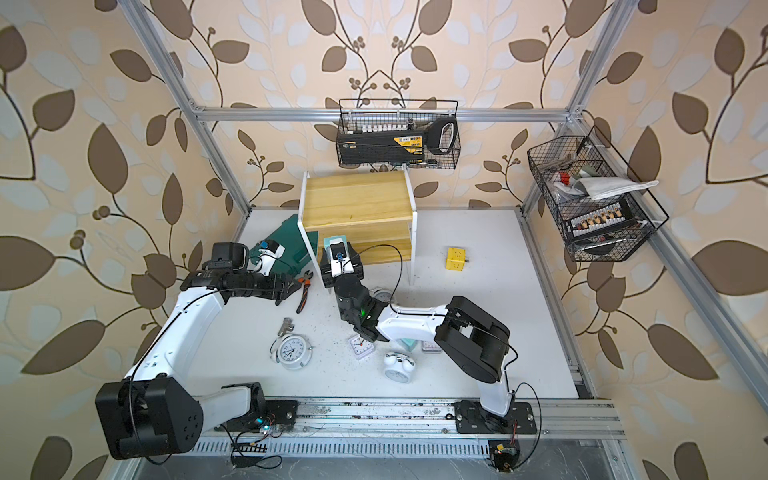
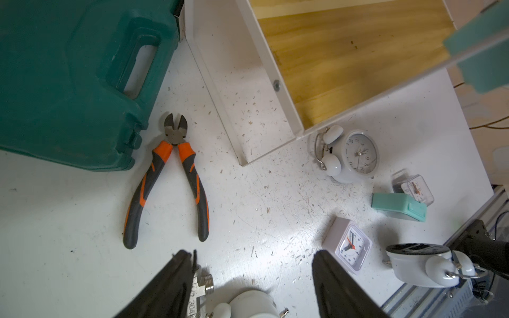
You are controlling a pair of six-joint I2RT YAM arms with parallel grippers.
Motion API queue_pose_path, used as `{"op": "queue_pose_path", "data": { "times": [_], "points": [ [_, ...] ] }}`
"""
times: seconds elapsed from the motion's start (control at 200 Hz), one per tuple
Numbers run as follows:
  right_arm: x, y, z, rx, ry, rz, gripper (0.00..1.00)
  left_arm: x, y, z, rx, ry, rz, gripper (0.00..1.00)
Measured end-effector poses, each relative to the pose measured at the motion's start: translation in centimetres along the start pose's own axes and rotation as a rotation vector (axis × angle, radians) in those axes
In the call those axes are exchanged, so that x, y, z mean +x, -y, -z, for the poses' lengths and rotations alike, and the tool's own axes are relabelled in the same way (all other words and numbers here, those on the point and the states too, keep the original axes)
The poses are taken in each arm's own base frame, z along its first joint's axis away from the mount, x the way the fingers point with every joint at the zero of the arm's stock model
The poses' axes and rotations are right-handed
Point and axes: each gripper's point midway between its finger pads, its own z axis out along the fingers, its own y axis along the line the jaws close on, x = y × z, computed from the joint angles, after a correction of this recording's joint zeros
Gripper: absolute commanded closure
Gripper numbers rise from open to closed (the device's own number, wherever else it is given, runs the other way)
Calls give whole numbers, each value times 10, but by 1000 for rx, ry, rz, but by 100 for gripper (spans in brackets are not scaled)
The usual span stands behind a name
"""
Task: Place the alarm clocks on the shelf by style
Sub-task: Place the alarm on the shelf.
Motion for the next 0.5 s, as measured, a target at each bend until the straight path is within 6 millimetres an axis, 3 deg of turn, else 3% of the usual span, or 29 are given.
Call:
{"op": "queue_pose_path", "data": {
  "times": [0.5],
  "points": [
    [42, -9, -30, 14, -74, 28, 53, 0, 5, 0, 30, 3, 1, 28]
  ]
}}
